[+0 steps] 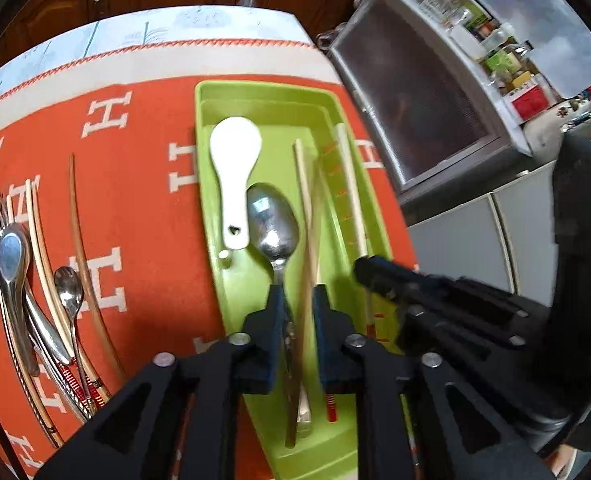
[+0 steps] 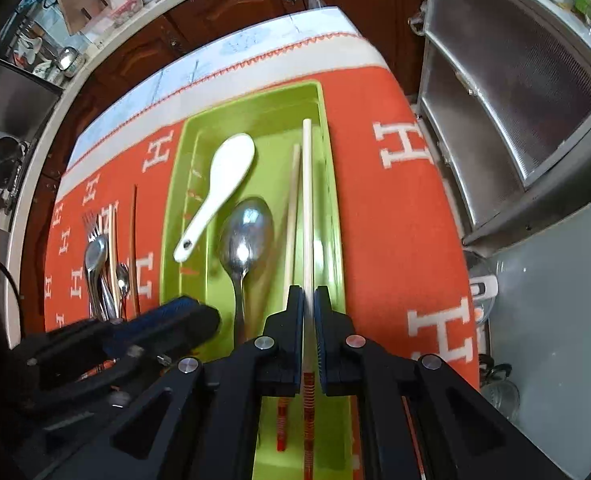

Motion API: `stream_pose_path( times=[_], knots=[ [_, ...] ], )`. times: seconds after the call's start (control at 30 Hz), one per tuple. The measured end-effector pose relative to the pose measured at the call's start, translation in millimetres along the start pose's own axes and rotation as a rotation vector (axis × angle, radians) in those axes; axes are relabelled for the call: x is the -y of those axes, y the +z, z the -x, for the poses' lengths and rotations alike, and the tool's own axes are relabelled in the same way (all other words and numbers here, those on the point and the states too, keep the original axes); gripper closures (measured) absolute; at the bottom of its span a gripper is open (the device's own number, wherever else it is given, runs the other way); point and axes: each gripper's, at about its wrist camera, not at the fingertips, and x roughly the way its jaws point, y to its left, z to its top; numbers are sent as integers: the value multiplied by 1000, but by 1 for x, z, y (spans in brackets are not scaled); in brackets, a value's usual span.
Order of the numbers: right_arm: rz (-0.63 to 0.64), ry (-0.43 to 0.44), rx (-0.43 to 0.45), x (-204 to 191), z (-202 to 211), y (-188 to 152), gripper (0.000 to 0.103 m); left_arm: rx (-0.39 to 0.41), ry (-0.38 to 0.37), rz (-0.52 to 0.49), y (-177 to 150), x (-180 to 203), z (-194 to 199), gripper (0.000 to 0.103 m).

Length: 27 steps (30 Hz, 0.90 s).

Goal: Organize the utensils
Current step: 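Lower both chopsticks into the green tray and open both tools, then move both tools back over the remaining utensils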

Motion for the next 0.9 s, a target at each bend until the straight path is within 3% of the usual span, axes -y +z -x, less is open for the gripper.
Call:
stream_pose_path(
  times=[0.1,0.23,0.33,0.43,0.53,0.7,0.9],
  knots=[
    [-10,23,-4,-3,4,2,90,-15,-7,21,-1,-8,0,70],
    [-1,20,-2,-19,11,0,84,-32,-56,21,-8,-18,13,68],
    [0,49,-3,-29,18,-8,84,-15,-20,-17,-16,-19,32,55],
    [4,74,6,-41,31,-17,84,2,-8,-47,-25,-23,53,52],
    [13,103,16,-57,44,-26,84,24,41,-84,-34,-33,74,52],
    [80,126,47,-92,69,-38,84,127,192,-141,-45,-54,118,50],
    [125,180,63,-135,91,-45,84,244,251,-90,-58,-97,174,42]
  ],
)
